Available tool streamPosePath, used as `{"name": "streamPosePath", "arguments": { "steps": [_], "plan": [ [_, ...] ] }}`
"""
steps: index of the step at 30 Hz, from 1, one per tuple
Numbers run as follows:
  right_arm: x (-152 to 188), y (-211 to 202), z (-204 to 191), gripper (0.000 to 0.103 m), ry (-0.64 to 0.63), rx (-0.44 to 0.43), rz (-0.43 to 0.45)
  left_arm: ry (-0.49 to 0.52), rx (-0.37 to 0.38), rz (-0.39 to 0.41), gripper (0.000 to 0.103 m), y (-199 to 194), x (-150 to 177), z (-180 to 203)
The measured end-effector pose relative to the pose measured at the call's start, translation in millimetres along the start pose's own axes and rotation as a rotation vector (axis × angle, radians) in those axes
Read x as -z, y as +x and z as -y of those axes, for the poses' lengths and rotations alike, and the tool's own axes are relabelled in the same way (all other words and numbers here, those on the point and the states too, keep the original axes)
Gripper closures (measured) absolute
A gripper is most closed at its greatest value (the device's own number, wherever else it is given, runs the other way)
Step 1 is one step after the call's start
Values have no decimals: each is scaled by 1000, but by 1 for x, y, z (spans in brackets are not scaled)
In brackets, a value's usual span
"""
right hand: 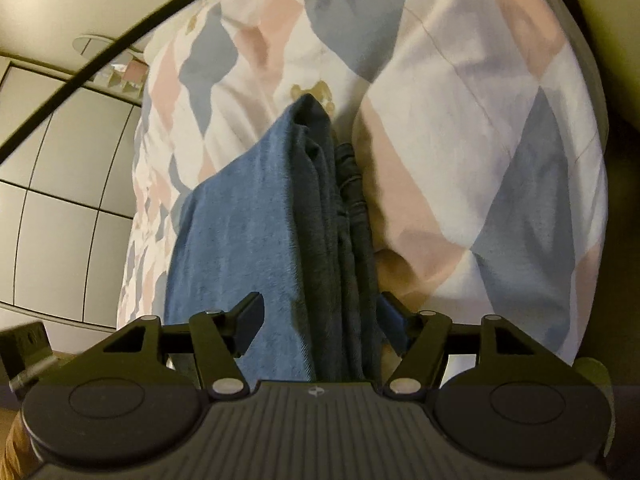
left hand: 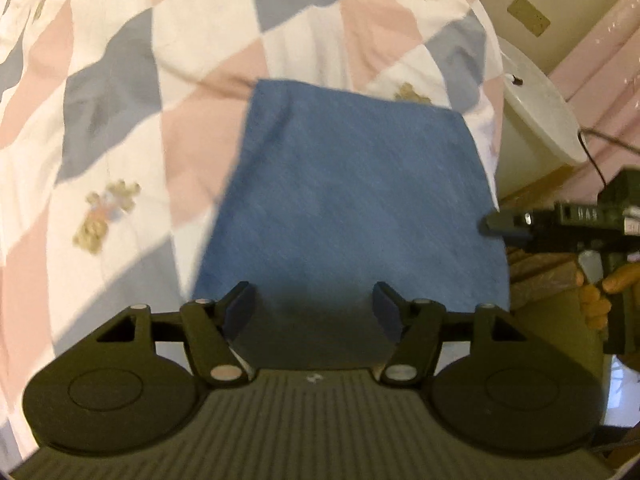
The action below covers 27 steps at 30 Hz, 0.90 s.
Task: Fold clothes
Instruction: 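Lift the jeans bundle off the quilt with both grippers, tilting it upright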
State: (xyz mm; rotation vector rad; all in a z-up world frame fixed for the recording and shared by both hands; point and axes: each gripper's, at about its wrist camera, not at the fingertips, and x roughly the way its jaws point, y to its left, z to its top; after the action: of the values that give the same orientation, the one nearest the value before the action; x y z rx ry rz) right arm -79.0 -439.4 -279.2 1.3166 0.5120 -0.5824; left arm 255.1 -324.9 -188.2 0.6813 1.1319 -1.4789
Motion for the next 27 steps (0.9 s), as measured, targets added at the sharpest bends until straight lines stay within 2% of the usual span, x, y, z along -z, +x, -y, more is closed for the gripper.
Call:
{"name": "streamPosePath", "arguments": {
  "steps": [4,9,10,14,17,19,22,25,27],
  "plan": [
    [-7,10,5,35,2,10,-7,-68,57,0,40,14,-22,-37],
    [-14,20,16,30,18,-9,-40,-168,201,-73,33,62,-31,-70],
    [-16,21,18,29,19,-14,-47,-195,235,-76,29,70,-31,-75],
    [-20,27,25,26,31,-46,-74,-258,360,-82,27,92,-33,-85],
    [-24,34,28,26,32,-65,-91,-262,426,-96,32,106,-39,-83],
    [-27,41,30,26,44,-87,-104,-240,470,-110,42,116,-46,-74],
    [-30,50,33,26,66,-103,-111,-207,471,-127,42,125,-52,-66],
    [-31,50,29,40,27,-121,-120,-226,483,-119,50,125,-49,-69],
    [-30,48,26,53,15,-122,-124,-213,472,-107,55,121,-47,-64]
  ]
}}
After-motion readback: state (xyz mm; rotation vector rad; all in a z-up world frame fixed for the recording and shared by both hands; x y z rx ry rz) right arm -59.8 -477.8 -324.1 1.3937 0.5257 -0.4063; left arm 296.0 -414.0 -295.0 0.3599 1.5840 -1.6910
